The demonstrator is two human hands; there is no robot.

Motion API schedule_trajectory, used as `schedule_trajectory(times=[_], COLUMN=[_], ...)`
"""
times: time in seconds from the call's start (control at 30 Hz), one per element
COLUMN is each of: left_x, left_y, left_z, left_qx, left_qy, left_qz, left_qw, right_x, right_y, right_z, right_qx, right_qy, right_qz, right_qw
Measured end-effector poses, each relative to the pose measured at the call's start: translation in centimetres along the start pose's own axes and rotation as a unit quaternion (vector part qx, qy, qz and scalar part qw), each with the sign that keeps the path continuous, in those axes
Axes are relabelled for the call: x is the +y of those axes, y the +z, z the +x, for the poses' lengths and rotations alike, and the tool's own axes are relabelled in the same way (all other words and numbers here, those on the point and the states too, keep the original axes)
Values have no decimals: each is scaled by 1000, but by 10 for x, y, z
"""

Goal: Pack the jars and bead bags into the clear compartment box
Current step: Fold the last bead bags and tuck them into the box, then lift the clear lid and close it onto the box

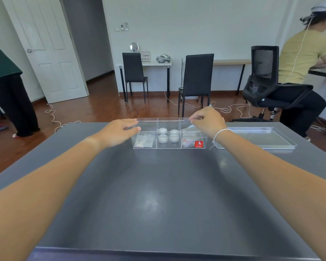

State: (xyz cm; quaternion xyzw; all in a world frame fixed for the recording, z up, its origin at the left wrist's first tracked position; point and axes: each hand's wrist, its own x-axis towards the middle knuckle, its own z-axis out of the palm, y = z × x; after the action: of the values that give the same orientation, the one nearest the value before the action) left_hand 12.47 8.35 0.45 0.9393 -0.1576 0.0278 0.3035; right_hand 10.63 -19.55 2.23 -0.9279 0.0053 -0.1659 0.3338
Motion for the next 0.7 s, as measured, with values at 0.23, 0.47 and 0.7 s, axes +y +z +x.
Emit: schedule_trajectory(times=[0.23,0.47,0.7], left_x=[5,54,131], left_y=[0,11,42], left_z=[-1,0,6], left_qx=[13,93,97], left_qy=[6,82,158], left_qz=[9,40,123], left_qw=[1000,991,975], right_x=[30,75,120], right_y=[-30,-79,-109], right_z=[-19,-39,-60], right_qx=[35,82,101], right_qy=[-24,19,53], right_qz=[1,-16,-58], right_qw=[999,996,992])
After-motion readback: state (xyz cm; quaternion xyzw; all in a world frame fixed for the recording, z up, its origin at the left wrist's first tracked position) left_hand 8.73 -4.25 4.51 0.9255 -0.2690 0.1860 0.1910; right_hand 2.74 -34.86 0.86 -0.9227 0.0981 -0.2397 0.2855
